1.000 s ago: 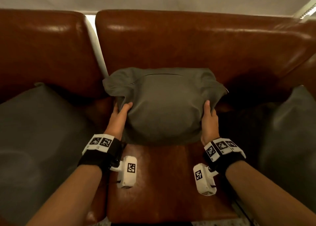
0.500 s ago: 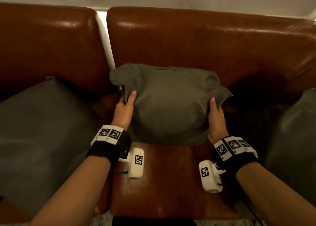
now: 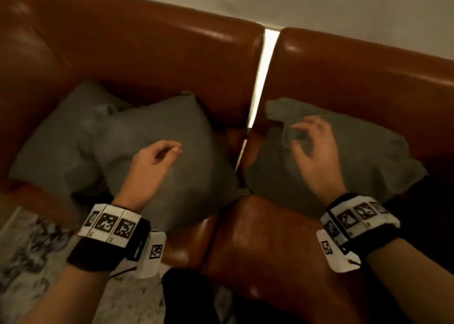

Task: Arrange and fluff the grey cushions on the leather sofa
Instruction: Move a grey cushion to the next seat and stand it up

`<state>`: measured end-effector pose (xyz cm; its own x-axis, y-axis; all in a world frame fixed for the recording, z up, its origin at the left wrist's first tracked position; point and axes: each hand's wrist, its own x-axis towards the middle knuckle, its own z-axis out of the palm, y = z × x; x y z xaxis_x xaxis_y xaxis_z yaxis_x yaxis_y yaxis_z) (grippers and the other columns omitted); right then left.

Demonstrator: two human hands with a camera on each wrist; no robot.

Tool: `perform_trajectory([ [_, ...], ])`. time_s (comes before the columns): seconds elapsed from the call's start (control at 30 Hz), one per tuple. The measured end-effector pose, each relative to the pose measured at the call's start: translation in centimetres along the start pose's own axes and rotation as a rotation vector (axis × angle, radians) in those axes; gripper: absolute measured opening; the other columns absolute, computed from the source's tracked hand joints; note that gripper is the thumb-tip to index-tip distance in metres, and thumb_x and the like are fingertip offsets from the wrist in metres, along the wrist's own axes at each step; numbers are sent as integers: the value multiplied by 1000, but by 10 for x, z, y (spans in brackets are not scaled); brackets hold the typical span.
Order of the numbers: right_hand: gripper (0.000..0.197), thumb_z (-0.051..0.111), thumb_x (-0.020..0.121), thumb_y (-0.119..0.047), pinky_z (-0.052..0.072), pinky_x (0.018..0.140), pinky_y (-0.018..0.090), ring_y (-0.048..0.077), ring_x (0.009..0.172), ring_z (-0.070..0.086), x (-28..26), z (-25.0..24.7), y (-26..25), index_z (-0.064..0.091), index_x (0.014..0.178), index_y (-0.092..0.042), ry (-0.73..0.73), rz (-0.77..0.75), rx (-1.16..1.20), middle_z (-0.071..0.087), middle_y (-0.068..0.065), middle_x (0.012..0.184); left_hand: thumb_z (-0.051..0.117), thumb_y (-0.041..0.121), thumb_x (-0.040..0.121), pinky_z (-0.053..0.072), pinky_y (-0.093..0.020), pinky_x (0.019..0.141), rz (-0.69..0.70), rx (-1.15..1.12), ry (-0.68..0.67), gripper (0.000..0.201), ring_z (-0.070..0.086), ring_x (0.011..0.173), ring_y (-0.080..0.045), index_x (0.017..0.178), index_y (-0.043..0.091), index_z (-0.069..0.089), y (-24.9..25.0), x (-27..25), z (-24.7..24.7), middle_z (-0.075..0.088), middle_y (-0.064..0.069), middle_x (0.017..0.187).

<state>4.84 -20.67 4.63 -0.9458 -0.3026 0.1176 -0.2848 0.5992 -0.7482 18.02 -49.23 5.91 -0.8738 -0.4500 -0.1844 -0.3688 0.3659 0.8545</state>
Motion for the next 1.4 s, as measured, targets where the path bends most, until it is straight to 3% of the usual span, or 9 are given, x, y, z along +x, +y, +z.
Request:
perform_trajectory([
  [0.1, 25, 59, 86, -6, 18, 102, 2, 24, 124, 48, -17, 80, -32, 65, 110, -9, -250, -34, 0, 52, 12, 127, 57, 27, 94, 49, -37, 96, -63, 123, 93, 15, 64, 100, -14, 103, 24, 68, -46, 2, -68, 70, 0, 103],
  [0.23, 31, 60, 92, -18, 23, 103, 16, 21, 125, 43, -50, 162, -60, 58, 123, -15, -401, 52, 14, 48, 3, 130, 59, 36, 90, 44, -47, 100, -146, 284, 252, 30, 55, 113, -28, 116, 20, 61, -103, 31, -135, 59, -12, 119],
  [0.43, 65, 65, 87, -46, 19, 115, 41, 33, 139, 28, -106, 248, -84, 40, 141, -20, -198, 613, 20, 30, 11, 151, 64, 49, 84, 36, -44, 109, -293, 12, 76, 69, 46, 127, -21, 138, 15, 39, -156, 86, -175, 46, -9, 139],
  [0.63, 109, 75, 64, -65, 44, 103, 54, 31, 131, 43, -124, 285, -103, 7, 148, -48, 62, 1209, 744, 27, 1, 155, 71, 53, 75, 35, -42, 111, -334, -120, -204, 85, 44, 130, -15, 145, 28, 31, -167, 117, -156, 45, 4, 143],
  [0.93, 105, 79, 64, -63, 47, 101, 43, 19, 121, 55, -105, 248, -101, 20, 149, -46, 152, 1131, 926, 44, -13, 143, 51, 63, 85, 42, -43, 97, 2, 301, -132, 35, 54, 105, -29, 96, 30, 59, -117, 118, -165, 55, -5, 106],
  [1.03, 81, 75, 70, -64, 46, 102, 41, 20, 116, 63, -89, 205, -105, 47, 140, -35, 111, 1031, 926, 59, -2, 137, 37, 78, 80, 45, -51, 87, 193, 446, -73, 55, 58, 88, -33, 73, 25, 53, -71, 126, -183, 60, -5, 79],
  [1.13, 37, 52, 93, -51, 58, 83, 31, 19, 96, 72, -58, 158, -112, 73, 106, -23, 90, 972, 1024, 75, 4, 107, 38, 75, 81, 42, -54, 96, 192, 332, -142, 49, 60, 100, -28, 90, 34, 62, -62, 162, -187, 67, 0, 92],
  [1.27, 50, 47, 94, -55, 51, 95, 37, 26, 106, 68, -25, 144, -112, 69, 118, -17, -23, 972, 952, 71, 11, 116, 62, 48, 80, 32, -41, 113, 48, 188, -361, 51, 51, 118, -26, 130, 45, 52, -96, 199, -159, 51, -4, 117],
  [1.4, 42, 48, 95, -48, 59, 77, 34, 24, 94, 73, -34, 142, -108, 76, 103, -17, 126, 1007, 1022, 74, 10, 108, 66, 21, 88, 20, -20, 104, 25, 191, -328, 82, 26, 118, -13, 150, 36, 13, -102, 195, -134, 21, -12, 135],
])
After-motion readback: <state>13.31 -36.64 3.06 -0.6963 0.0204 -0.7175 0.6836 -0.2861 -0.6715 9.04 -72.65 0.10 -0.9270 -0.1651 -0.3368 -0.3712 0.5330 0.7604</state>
